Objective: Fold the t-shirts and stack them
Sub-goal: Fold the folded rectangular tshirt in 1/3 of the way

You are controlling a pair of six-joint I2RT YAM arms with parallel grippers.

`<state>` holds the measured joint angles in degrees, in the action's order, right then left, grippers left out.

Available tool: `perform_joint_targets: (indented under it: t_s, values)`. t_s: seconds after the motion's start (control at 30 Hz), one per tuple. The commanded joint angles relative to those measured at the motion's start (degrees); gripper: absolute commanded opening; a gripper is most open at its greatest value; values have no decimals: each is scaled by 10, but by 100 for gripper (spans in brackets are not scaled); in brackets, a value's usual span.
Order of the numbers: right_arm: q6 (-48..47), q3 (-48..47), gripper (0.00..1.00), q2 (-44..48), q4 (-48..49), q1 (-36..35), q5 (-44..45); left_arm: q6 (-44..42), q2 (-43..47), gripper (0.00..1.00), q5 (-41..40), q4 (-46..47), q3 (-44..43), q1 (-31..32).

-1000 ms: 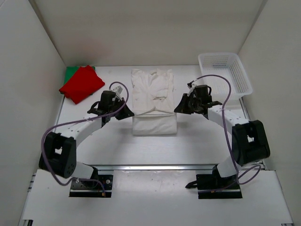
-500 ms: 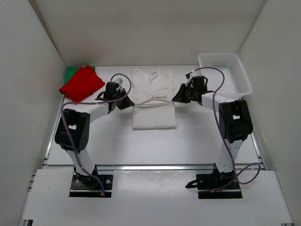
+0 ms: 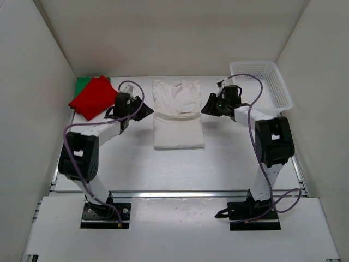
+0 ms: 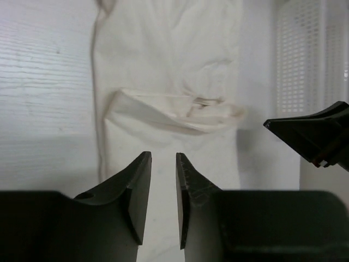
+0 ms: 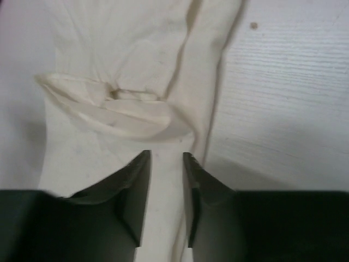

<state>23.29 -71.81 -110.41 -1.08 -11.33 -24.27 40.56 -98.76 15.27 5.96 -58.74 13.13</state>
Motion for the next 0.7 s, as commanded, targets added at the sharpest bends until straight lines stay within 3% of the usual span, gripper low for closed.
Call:
perform_joint_targets:
  t_s: [0.0, 0.1, 0.2, 0.43, 0.57, 0.67]
  values:
    - [-23, 24, 25, 86, 37, -28, 55, 25, 104, 35, -7, 58, 61, 38]
    - [-29, 45, 2, 93, 50, -59, 39, 45, 127, 31, -25, 108, 137, 92]
    - [-31, 28, 0, 57, 49, -89, 13, 53, 101, 30, -30, 148, 182, 126]
    - [-17, -18, 0, -17, 20, -106, -26, 45, 59, 25, -10, 161, 237, 110]
    - [24, 153, 0, 77, 102, -115, 14, 52, 83, 27, 1, 191, 293, 95]
    - [51, 255, 0, 114, 166, -107, -3, 52, 88, 28, 5, 204, 320, 88]
